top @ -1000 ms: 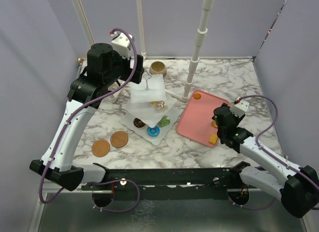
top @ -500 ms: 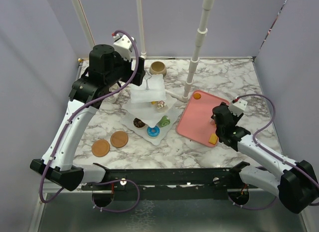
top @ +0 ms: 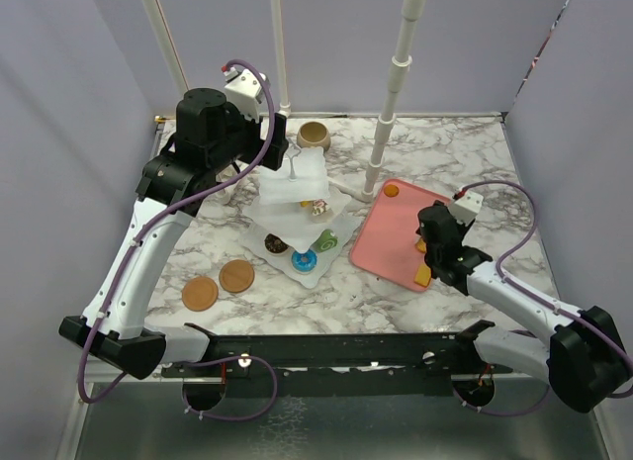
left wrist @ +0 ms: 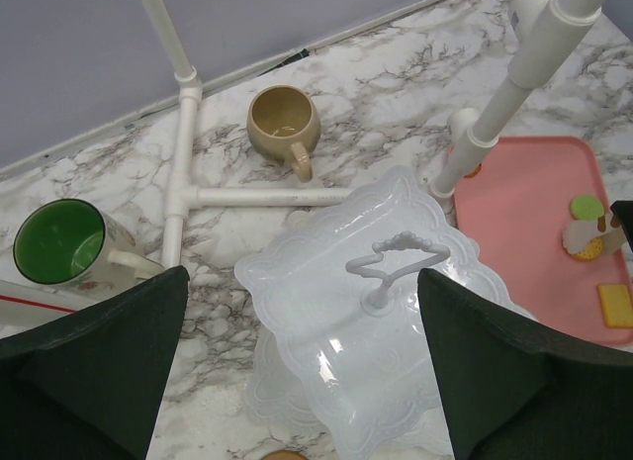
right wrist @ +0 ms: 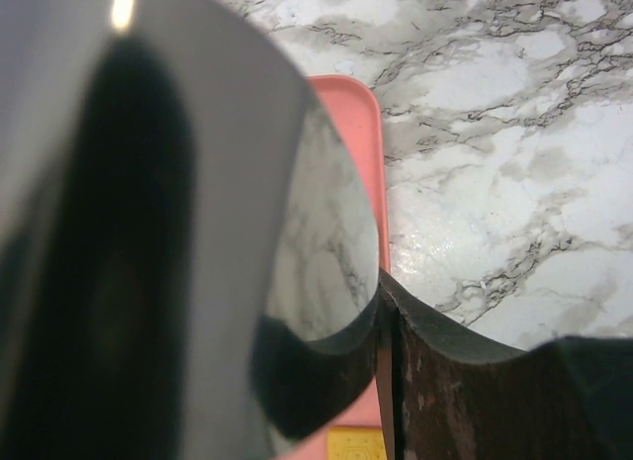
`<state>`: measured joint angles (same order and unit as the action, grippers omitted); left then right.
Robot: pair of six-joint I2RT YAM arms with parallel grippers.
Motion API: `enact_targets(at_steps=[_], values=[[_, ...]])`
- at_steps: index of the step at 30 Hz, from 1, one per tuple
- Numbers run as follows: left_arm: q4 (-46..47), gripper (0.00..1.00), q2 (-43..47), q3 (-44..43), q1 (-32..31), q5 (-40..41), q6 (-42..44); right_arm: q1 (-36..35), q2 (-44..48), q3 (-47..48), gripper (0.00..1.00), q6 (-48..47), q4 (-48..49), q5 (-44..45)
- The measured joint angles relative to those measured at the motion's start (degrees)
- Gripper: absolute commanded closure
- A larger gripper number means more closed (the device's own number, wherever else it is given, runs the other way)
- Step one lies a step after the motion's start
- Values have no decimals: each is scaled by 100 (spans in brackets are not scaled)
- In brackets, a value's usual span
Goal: Serve the afternoon tea
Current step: Pick up the desert from the tray, then place the desert on the desert table.
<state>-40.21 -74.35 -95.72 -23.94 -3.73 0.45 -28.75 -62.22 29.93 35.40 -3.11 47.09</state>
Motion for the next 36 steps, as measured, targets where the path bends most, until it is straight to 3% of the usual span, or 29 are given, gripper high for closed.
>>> enact_targets(at_steps=[5, 13, 19, 27, 36], values=[[4, 1, 0, 0, 0, 0, 0, 0, 9, 0, 50, -140, 24, -133], [4, 1, 0, 0, 0, 0, 0, 0, 59, 0, 78, -269, 81, -378], [-2, 1, 0, -2, 0, 2, 0, -297, 474, 234, 80, -595, -267, -544], [-24, 1, 0, -2, 0, 4, 0, -2616, 758, 1521, 80, -870, -490, -151], [-26, 1, 0, -2, 0, 9, 0, -4242, -376, 2369, 80, -1443, -42, 299]])
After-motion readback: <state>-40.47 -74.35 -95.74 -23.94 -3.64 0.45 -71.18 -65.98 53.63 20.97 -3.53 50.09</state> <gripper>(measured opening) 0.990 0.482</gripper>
